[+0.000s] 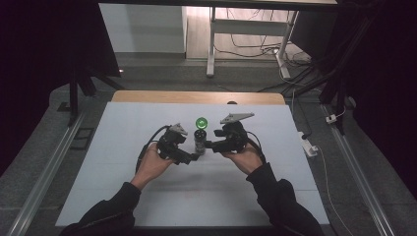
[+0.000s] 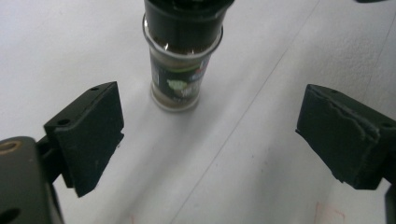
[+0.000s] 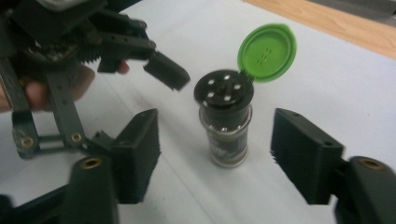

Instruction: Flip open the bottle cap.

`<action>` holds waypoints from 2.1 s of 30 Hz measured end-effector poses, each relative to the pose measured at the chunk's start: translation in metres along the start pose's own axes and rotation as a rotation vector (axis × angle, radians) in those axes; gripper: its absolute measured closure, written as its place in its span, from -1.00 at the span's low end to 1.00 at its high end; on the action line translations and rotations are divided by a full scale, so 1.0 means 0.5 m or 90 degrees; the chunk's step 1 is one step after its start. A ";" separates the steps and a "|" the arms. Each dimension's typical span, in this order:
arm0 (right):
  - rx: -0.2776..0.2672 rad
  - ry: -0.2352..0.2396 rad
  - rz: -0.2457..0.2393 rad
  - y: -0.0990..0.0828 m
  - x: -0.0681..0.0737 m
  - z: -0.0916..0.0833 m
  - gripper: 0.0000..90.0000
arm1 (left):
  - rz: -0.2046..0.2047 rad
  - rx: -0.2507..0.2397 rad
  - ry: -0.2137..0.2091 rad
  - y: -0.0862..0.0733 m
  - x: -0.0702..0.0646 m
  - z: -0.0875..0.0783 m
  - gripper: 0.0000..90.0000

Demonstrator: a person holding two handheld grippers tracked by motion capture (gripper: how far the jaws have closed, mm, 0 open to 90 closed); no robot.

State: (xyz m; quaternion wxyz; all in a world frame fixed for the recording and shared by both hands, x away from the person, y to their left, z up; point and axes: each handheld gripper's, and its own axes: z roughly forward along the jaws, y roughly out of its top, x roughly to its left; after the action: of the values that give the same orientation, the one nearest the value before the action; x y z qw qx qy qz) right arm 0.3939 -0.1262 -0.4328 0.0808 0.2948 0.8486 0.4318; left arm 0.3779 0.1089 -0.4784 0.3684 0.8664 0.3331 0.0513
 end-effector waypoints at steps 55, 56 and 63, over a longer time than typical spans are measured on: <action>-0.024 -0.093 0.089 -0.243 0.003 -0.262 -1.00 | -0.142 -0.119 0.046 -0.334 -0.061 -0.321 -1.00; -0.024 -0.097 0.094 -0.248 0.002 -0.267 -1.00 | -0.147 -0.120 0.051 -0.341 -0.061 -0.325 -1.00; -0.004 -0.130 0.105 -0.282 -0.004 -0.291 -1.00 | -0.165 -0.113 0.074 -0.374 -0.066 -0.337 -1.00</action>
State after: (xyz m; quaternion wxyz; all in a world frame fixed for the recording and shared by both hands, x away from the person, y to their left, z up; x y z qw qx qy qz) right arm 0.2779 -0.2910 -0.4538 0.1319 0.4055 0.8077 0.4072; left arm 0.1953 0.2852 -0.4773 0.4273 0.7759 0.4567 0.0829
